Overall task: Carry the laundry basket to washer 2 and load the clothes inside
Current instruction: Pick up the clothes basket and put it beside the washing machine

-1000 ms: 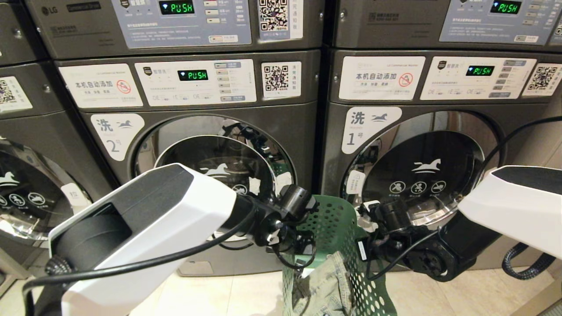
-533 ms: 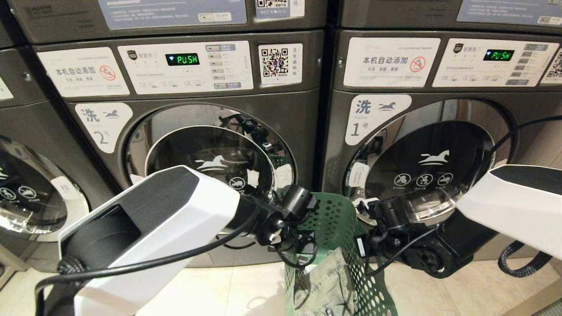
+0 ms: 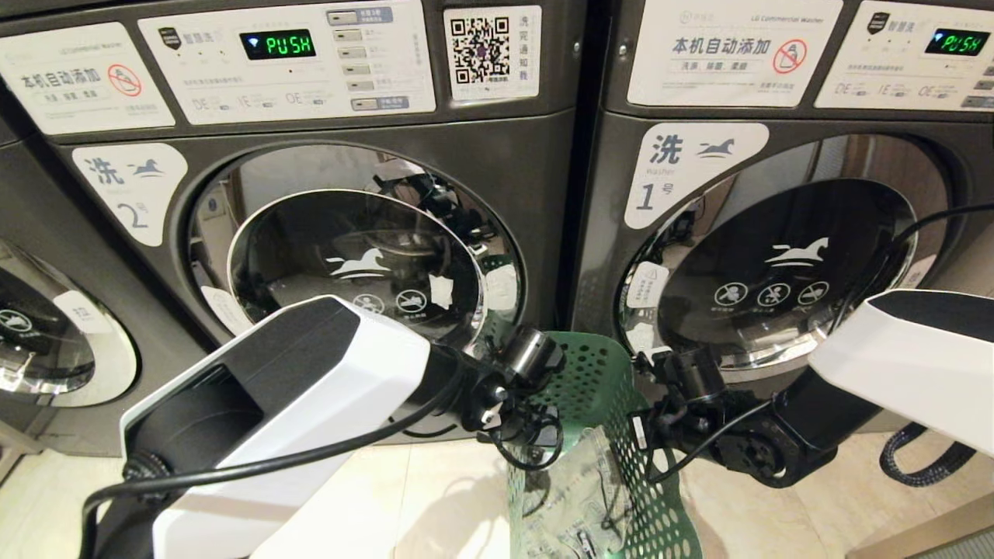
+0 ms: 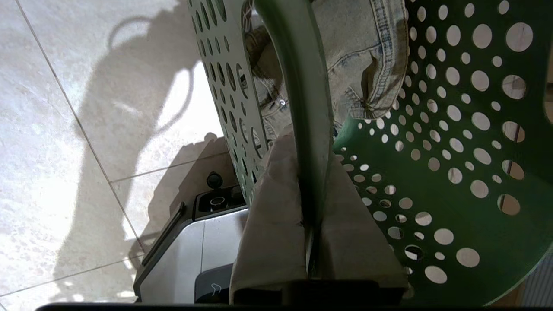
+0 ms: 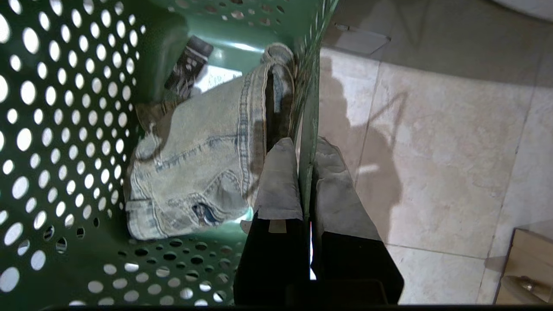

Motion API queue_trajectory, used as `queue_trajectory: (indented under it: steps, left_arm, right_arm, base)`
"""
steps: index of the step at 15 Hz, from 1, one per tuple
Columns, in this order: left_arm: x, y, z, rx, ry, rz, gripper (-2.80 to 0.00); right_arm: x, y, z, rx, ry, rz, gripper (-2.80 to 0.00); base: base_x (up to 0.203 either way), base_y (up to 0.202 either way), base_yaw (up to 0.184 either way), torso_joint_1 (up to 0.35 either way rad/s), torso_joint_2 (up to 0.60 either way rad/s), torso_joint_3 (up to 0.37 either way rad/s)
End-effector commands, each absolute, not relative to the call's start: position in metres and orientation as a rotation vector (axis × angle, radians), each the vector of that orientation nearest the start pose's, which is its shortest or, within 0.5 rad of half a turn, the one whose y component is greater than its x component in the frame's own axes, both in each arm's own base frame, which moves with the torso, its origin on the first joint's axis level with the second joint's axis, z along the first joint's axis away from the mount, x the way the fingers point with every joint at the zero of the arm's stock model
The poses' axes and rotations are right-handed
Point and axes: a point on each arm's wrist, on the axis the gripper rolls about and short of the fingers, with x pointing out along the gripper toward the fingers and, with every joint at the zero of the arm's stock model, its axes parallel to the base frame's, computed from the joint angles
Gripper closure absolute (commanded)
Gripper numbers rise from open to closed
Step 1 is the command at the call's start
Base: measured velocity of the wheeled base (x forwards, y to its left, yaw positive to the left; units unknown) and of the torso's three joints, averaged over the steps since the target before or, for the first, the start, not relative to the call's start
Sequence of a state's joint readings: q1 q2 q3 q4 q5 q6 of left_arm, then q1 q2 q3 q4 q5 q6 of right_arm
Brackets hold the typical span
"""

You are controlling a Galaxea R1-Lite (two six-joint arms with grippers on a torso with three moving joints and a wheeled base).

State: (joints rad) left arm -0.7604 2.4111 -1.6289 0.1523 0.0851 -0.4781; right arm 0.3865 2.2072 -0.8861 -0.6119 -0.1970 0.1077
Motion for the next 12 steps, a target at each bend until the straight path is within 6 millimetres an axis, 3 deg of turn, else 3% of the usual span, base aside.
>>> queue_trajectory:
  steps: [1, 12]
  left_arm:
    - [0.3336, -0.3177, 0.0479, -0.04, 0.989, -0.399, 0.0]
    - [0.3254, -0.3246, 0.0418, -0.018, 1.014, -0.407, 0.0]
  right_arm:
    - [0.3453, 0.1358, 0.0238, -0.101, 0.689, 0.143, 0.0]
    - [0.3416, 0.133, 0.0201, -0.103, 0.708, 0.136, 0.0]
  base:
    - [0.0, 0.0, 0.0, 0.002, 0.0, -0.203]
    - [0.0, 0.0, 0.0, 0.001, 0.0, -0.196]
